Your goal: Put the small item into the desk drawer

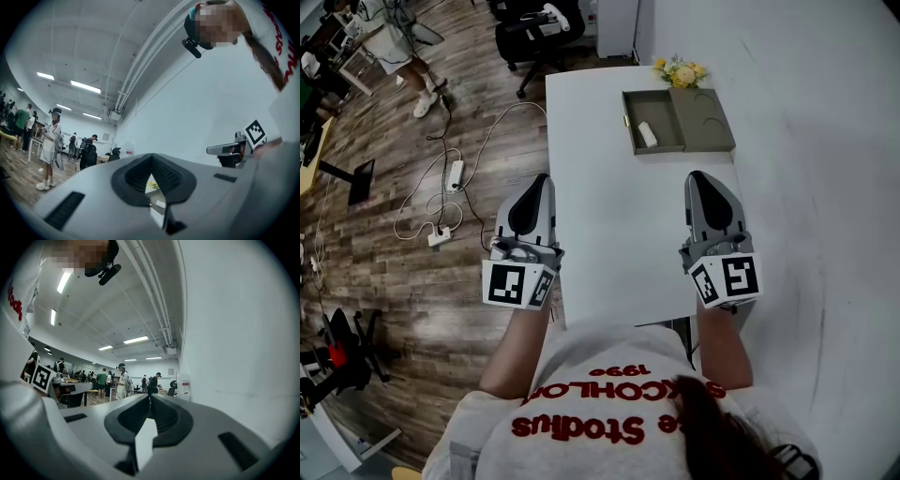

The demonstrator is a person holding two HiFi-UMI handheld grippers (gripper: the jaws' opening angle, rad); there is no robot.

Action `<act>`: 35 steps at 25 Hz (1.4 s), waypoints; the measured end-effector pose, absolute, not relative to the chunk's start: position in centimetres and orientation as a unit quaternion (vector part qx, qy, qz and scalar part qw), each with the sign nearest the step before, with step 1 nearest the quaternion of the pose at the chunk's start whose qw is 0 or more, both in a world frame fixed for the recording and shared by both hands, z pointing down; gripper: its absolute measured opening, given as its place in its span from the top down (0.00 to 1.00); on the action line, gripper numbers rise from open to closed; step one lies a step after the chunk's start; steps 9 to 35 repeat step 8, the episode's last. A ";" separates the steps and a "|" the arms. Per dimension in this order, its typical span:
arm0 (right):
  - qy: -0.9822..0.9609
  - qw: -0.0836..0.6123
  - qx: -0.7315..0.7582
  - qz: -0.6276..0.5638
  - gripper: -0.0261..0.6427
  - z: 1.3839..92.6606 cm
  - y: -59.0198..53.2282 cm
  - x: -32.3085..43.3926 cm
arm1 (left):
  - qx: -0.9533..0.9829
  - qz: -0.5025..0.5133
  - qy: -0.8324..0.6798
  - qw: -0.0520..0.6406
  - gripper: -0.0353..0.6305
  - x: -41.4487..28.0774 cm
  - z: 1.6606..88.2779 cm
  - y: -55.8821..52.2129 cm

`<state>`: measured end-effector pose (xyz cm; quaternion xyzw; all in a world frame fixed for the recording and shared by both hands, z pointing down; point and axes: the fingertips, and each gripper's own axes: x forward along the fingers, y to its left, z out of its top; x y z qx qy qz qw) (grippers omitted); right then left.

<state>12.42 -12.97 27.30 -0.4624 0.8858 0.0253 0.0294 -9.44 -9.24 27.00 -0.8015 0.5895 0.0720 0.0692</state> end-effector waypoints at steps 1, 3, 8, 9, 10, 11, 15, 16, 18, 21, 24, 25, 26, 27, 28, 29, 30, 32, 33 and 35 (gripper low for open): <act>0.886 0.030 -0.461 0.024 0.94 27.3 -12.9 12.4 | -0.801 0.072 0.590 0.068 0.94 -9.5 27.0 -9.2; 0.888 0.031 -0.459 0.021 0.94 27.2 -12.9 12.3 | -0.801 0.071 0.591 0.066 0.94 -9.5 27.1 -9.1; 0.889 0.030 -0.456 0.025 0.94 27.1 -13.0 12.3 | -0.799 0.070 0.593 0.068 0.94 -9.4 27.1 -9.1; 0.889 0.030 -0.456 0.025 0.94 27.1 -13.0 12.3 | -0.799 0.070 0.593 0.068 0.94 -9.4 27.1 -9.1; 0.889 0.030 -0.456 0.025 0.94 27.1 -13.0 12.3 | -0.799 0.070 0.593 0.068 0.94 -9.4 27.1 -9.1; 0.889 0.030 -0.456 0.025 0.94 27.1 -13.0 12.3 | -0.799 0.070 0.593 0.068 0.94 -9.4 27.1 -9.1; 0.889 0.030 -0.456 0.025 0.94 27.1 -13.0 12.3 | -0.799 0.070 0.593 0.068 0.94 -9.4 27.1 -9.1; 0.889 0.030 -0.456 0.025 0.94 27.1 -13.0 12.3 | -0.799 0.070 0.593 0.068 0.94 -9.4 27.1 -9.1; 0.889 0.030 -0.456 0.025 0.94 27.1 -13.0 12.3 | -0.799 0.070 0.593 0.068 0.94 -9.4 27.1 -9.1; 0.889 0.030 -0.456 0.025 0.94 27.1 -13.0 12.3 | -0.799 0.070 0.593 0.068 0.94 -9.4 27.1 -9.1; 0.889 0.030 -0.456 0.025 0.94 27.1 -13.0 12.3 | -0.799 0.070 0.593 0.068 0.94 -9.4 27.1 -9.1; 0.889 0.030 -0.456 0.025 0.94 27.1 -13.0 12.3 | -0.799 0.070 0.593 0.068 0.94 -9.4 27.1 -9.1; 0.889 0.030 -0.456 0.025 0.94 27.1 -13.0 12.3 | -0.799 0.070 0.593 0.068 0.94 -9.4 27.1 -9.1; 0.889 0.030 -0.456 0.025 0.94 27.1 -13.0 12.3 | -0.799 0.070 0.593 0.068 0.94 -9.4 27.1 -9.1; 0.889 0.030 -0.456 0.025 0.94 27.1 -13.0 12.3 | -0.799 0.070 0.593 0.068 0.94 -9.4 27.1 -9.1; 0.889 0.030 -0.456 0.025 0.94 27.1 -13.0 12.3 | -0.799 0.070 0.593 0.068 0.94 -9.4 27.1 -9.1; 0.889 0.030 -0.456 0.025 0.94 27.1 -13.0 12.3 | -0.799 0.070 0.593 0.068 0.94 -9.4 27.1 -9.1; 0.889 0.030 -0.456 0.025 0.94 27.1 -13.0 12.3 | -0.799 0.070 0.593 0.068 0.94 -9.4 27.1 -9.1; 0.889 0.030 -0.456 0.025 0.94 27.1 -13.0 12.3 | -0.799 0.070 0.593 0.068 0.94 -9.4 27.1 -9.1; 0.889 0.030 -0.456 0.025 0.94 27.1 -13.0 12.3 | -0.799 0.070 0.593 0.068 0.94 -9.4 27.1 -9.1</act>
